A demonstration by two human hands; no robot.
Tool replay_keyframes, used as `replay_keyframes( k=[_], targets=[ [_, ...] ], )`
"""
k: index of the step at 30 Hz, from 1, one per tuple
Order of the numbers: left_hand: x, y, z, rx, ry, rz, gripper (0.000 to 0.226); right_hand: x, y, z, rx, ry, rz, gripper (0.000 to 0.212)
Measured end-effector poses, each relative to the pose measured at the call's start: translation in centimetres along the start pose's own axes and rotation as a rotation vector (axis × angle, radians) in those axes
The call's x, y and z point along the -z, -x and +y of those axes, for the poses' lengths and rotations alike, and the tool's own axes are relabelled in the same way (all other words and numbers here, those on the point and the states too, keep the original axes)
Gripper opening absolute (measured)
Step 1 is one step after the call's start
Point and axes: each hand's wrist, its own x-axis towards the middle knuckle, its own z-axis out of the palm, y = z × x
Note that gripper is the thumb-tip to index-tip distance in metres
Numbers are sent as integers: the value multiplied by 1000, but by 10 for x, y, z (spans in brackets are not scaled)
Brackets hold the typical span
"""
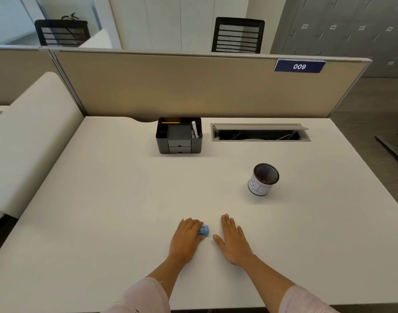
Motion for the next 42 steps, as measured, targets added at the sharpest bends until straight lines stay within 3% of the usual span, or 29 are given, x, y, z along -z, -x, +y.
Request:
replay_keyframes(
  k=[8, 17, 21, 25, 28, 32, 34, 38, 42],
  targets=[
    [18, -11, 8, 8, 156, 189, 29, 35, -10, -32, -24, -252, 98, 53],
    [49, -23, 38, -96, 460, 195, 21, 72, -21, -63, 68, -271, 508, 53],
    [57, -25, 53, -46, 590, 267, 39, 83, -27, -71, 88, -333, 599, 52],
    [65, -35, 66, 126, 712, 332, 65, 90, -33, -75, 154, -346, 612, 54],
    [70, -42, 66, 211, 756, 285, 71, 92, -35, -75, 225, -331, 610, 51],
    [76, -44, 61, 169, 871, 56, 66, 94, -35, -70, 349, -282, 618, 43],
    [80, -45, 58, 201, 879, 3, 66, 95, -36, -69, 315, -306, 640, 46],
    [85, -47, 47, 335, 876, 44, 69, 99, -40, -64, 70, -535, 715, 58],
    [82, -40, 34, 388, 915, 130, 65, 86, -37, -58, -35, -491, 528, 55]
  ],
)
